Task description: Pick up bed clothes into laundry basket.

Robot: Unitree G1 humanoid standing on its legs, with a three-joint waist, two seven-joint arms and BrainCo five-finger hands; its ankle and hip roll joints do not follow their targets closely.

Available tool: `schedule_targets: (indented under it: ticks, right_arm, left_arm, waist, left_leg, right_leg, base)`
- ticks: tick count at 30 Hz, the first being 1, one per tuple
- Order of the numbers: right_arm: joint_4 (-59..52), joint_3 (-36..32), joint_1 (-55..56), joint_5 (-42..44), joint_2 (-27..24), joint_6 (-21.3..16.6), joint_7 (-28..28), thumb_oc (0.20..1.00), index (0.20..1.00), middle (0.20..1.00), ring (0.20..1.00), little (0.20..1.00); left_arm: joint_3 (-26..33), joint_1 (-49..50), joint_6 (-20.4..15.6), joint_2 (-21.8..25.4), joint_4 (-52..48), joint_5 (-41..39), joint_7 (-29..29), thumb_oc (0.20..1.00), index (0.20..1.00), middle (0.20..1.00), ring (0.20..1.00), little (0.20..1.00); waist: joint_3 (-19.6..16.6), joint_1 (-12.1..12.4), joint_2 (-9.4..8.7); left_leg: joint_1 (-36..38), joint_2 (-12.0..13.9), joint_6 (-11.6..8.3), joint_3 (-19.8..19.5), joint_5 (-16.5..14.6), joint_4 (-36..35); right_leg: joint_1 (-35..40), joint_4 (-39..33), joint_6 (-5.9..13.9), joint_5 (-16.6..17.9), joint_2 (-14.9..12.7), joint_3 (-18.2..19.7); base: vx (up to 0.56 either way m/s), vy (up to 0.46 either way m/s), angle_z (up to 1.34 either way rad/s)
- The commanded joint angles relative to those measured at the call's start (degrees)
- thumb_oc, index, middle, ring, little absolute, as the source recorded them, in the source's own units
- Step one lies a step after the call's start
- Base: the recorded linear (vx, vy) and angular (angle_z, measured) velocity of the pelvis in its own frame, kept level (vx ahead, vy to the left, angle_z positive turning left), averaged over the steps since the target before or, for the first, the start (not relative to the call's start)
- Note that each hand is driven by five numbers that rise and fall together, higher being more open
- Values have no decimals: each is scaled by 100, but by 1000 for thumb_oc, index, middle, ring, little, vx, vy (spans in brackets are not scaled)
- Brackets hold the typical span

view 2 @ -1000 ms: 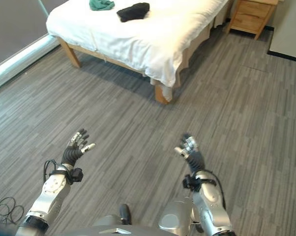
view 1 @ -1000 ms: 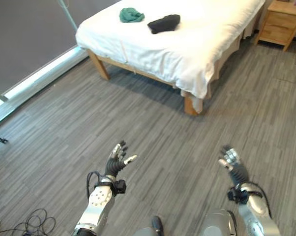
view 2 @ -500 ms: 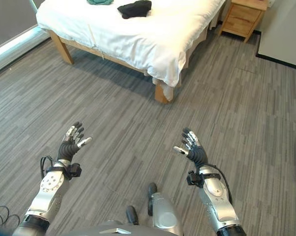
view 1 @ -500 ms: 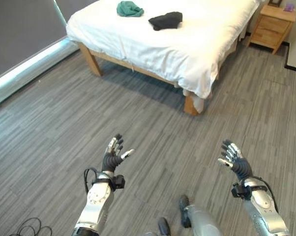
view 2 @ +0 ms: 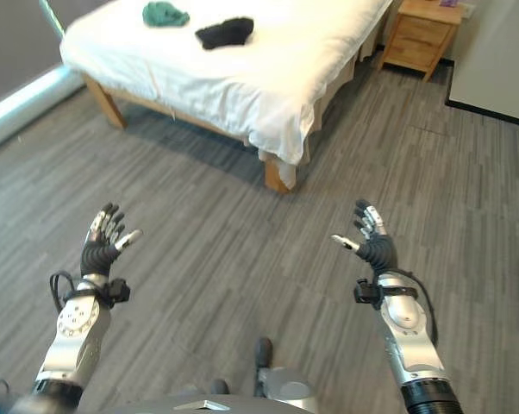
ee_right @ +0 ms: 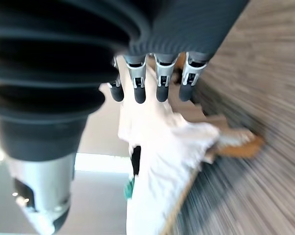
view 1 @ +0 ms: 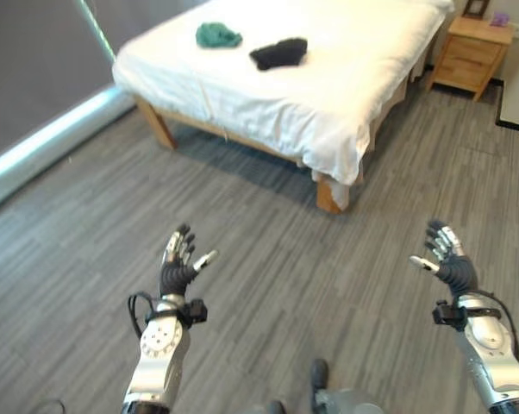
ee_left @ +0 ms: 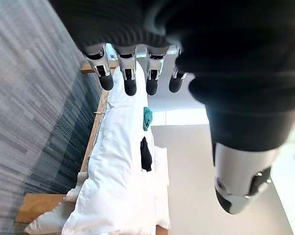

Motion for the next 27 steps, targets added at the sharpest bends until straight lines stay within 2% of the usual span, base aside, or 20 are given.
schedule_targets:
  ticks: [1,3,4,5,6,8,11,13,15,16,17,18,19,20,22,23,24,25,26,27]
  right_arm:
    - [-332,-13,-188,255,-143,-341,72,1000,1000,1000,1000,1000]
    - [-352,33,-165,288,-141,-327,98,1000,1000,1000,1000,1000]
    - [-288,156,-190,180,-193,-321,83,1000,1000,1000,1000,1000]
    - [-283,160,-192,178,-195,-324,81,1000,1000,1000,1000,1000]
    - [-274,217,-240,106,-233,-331,43,1000,1000,1000,1000,1000]
    - [-283,290,-316,30,-295,-332,-12,1000,1000,1000,1000,1000]
    - [-283,402,-385,-62,-264,-275,-54,1000,1000,1000,1000,1000]
    - [-385,429,-310,-115,-205,-241,4,1000,1000,1000,1000,1000]
    - [-393,479,-264,-161,-112,-186,-10,1000,1000,1000,1000,1000]
    - [-349,527,-246,-207,-35,-160,-7,1000,1000,1000,1000,1000]
    - [-424,579,-173,-58,143,-158,24,1000,1000,1000,1000,1000]
    - [-425,578,-174,-58,144,-157,25,1000,1000,1000,1000,1000]
    - [-405,612,-118,65,227,-164,91,1000,1000,1000,1000,1000]
    - [-401,661,-89,89,239,-152,191,1000,1000,1000,1000,1000]
    - [-454,793,-159,-33,252,-127,181,1000,1000,1000,1000,1000]
    - [-487,837,-127,-5,298,-137,203,1000,1000,1000,1000,1000]
    - [-490,888,-106,1,337,-135,257,1000,1000,1000,1000,1000]
    - [-467,899,-79,-53,350,-96,309,1000,1000,1000,1000,1000]
    - [-467,900,-81,-53,348,-96,308,1000,1000,1000,1000,1000]
    - [-492,884,-37,-86,324,-93,345,1000,1000,1000,1000,1000]
  left_arm:
    - [-5,-200,-422,94,-211,-105,10,1000,1000,1000,1000,1000]
    - [-38,-182,-418,106,-236,-123,2,1000,1000,1000,1000,1000]
    - [-62,-168,-428,117,-233,-128,48,1000,1000,1000,1000,1000]
    - [-62,-167,-428,114,-233,-126,50,1000,1000,1000,1000,1000]
    - [-69,-185,-451,84,-226,-147,103,1000,1000,1000,1000,1000]
    - [-45,-242,-513,18,-153,-238,195,1000,1000,1000,1000,1000]
    - [11,-239,-527,-114,-47,-412,250,1000,1000,1000,1000,1000]
    - [81,-183,-519,-112,-32,-400,258,1000,1000,1000,1000,1000]
    - [49,-185,-500,-41,-33,-368,238,1000,1000,1000,1000,1000]
    - [30,-209,-482,35,31,-292,270,1000,1000,1000,1000,1000]
    - [30,-242,-448,220,-90,-217,256,1000,1000,1000,1000,1000]
    - [31,-243,-447,221,-91,-218,256,1000,1000,1000,1000,1000]
    - [49,-213,-453,294,-149,-207,227,1000,1000,1000,1000,1000]
    - [49,-201,-436,355,-163,-168,198,1000,1000,1000,1000,1000]
    - [59,-273,-389,480,-140,-144,196,1000,1000,1000,1000,1000]
    - [64,-302,-351,533,-119,-85,226,1000,1000,1000,1000,1000]
    - [88,-345,-291,639,-88,178,302,1000,1000,1000,1000,1000]
    - [107,-321,-286,659,-163,282,293,1000,1000,1000,1000,1000]
    - [110,-320,-284,656,-166,283,293,1000,1000,1000,1000,1000]
    - [99,-285,-317,621,-175,181,252,1000,1000,1000,1000,1000]
  waist:
    - [-1,27,272]
    - [-32,45,277]
    - [-64,102,401]
    - [-65,98,399]
    - [-68,115,466]
    - [-94,126,536]
    - [-233,190,564]
    - [-383,211,575]
    - [-445,254,505]
    - [-471,284,385]
    - [-419,289,264]
    - [-433,306,270]
    - [-413,304,254]
    - [-388,290,251]
    - [-192,191,377]
    - [-119,113,486]
    - [-4,9,576]
    - [49,-69,647]
    - [36,-52,663]
    - [116,-164,734]
  left_leg:
    - [-17,755,-78,48,843,-1269]
    - [36,764,-39,57,844,-1594]
    - [8,874,-69,-59,1170,-2346]
    - [35,865,-73,-57,1200,-2400]
    - [-19,993,-153,-73,1458,-2781]
    - [-139,1157,-251,-8,1618,-3171]
    - [-274,1349,-380,27,1794,-3201]
    - [-215,1393,-371,247,1877,-3143]
    - [-209,1277,-276,358,1758,-2893]
    - [-265,1163,-177,325,1559,-2538]
    - [-275,966,90,394,1158,-2151]
    - [-289,978,95,410,1166,-2156]
    - [-208,874,223,440,1070,-2197]
    - [-143,687,388,449,927,-2203]
    - [123,455,642,374,735,-2277]
    - [269,389,737,342,661,-2334]
    - [584,240,877,309,535,-2480]
    - [819,202,939,317,477,-2638]
    - [806,220,937,333,489,-2648]
    - [988,236,927,283,472,-2784]
  right_leg:
    - [724,340,422,-302,-348,-25]
    - [762,335,460,-349,-397,2]
    - [821,347,510,-459,-379,67]
    - [822,354,509,-467,-383,65]
    - [877,368,545,-530,-401,74]
    - [991,375,613,-620,-472,114]
    - [1400,341,760,-773,-647,263]
    - [1672,358,850,-898,-798,369]
    - [1664,533,929,-841,-1045,489]
    - [1669,710,993,-695,-1256,555]
    - [1375,1449,1023,-68,-1506,751]
    - [1345,1446,1024,-52,-1498,773]
    - [1105,1850,1006,275,-1573,875]
    - [864,2338,981,747,-1609,1025]
    - [300,3403,948,1417,-1549,1243]
    - [90,3950,979,1503,-1471,1325]
    - [-232,4588,1034,1607,-1536,1254]
    - [-575,4873,1070,1702,-1455,1275]
    - [-600,4863,1064,1722,-1434,1287]
    - [-1004,5084,1045,1425,-1197,1288]
  base:
    - [178,66,-22]
    - [234,129,13]
    - [250,161,38]
    - [275,196,20]
    - [189,127,-40]
    - [313,193,-14]
    - [434,209,15]
    - [511,291,-13]
    - [421,277,-55]
    - [534,386,-79]
    - [378,285,-79]
    - [339,319,-73]
    - [226,288,-23]
    - [310,422,-4]
    - [272,458,1]
    - [395,546,14]
    - [435,497,37]
    - [321,349,38]
    - [240,209,35]
    - [232,164,34]
